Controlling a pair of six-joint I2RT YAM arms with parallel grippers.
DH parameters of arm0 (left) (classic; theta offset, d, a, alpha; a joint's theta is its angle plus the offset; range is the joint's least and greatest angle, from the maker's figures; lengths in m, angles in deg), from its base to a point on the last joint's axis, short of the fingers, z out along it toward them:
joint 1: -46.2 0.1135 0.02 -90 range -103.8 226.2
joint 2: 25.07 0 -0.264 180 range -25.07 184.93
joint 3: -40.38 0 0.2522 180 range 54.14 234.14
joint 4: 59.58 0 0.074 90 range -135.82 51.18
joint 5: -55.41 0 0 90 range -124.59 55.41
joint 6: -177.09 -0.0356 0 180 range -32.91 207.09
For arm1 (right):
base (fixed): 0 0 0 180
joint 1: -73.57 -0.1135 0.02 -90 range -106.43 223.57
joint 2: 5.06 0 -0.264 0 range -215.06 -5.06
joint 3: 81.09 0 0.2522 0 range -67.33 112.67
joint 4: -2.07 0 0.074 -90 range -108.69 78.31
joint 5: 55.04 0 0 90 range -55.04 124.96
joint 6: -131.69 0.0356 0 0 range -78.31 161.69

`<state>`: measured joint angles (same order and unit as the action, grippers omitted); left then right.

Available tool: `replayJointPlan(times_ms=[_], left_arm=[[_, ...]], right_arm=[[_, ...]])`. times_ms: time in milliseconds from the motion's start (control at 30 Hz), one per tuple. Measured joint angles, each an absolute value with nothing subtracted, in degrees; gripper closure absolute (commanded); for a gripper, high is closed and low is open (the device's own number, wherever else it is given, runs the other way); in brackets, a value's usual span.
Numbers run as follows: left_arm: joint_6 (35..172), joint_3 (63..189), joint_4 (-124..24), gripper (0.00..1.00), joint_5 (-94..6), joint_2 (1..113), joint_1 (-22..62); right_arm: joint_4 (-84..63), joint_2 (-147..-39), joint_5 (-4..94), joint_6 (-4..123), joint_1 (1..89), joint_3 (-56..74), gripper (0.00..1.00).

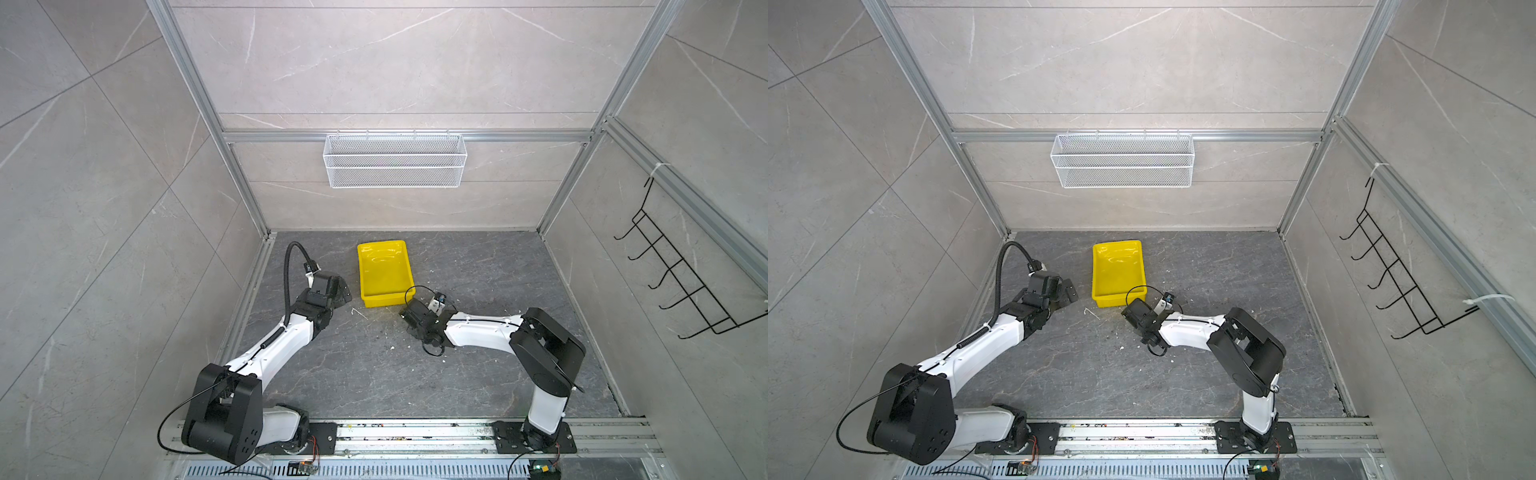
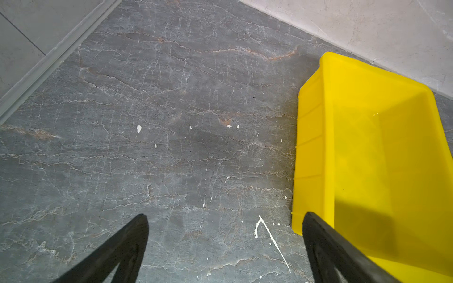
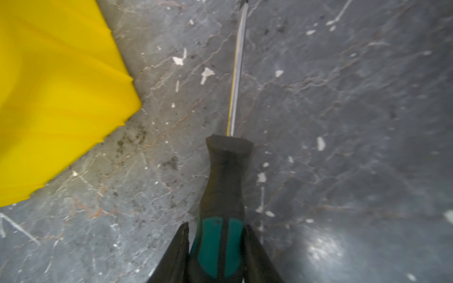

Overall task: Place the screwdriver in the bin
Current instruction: 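Lower the right gripper onto the green-handled screwdriver and close it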

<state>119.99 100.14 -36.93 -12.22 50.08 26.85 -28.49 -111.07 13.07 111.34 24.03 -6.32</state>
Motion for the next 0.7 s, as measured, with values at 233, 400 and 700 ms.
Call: replayJointPlan(times_ms=[233, 400, 700], left_arm=[[121.4, 96.7, -38.7, 0.0, -12.4, 46.8, 26.8], [122.2, 96.6, -40.5, 0.0, -16.0, 46.9, 26.8], [123.6, 94.2, -42.7, 0.0, -16.8, 45.6, 26.8]], right_arm=[[-31.1, -106.4, 12.0, 111.6, 24.4, -9.1, 0.75], [-32.3, -100.4, 11.5, 112.1, 24.4, -13.8, 0.75], [-40.5, -86.4, 7.6, 104.6, 24.4, -16.4, 0.75]])
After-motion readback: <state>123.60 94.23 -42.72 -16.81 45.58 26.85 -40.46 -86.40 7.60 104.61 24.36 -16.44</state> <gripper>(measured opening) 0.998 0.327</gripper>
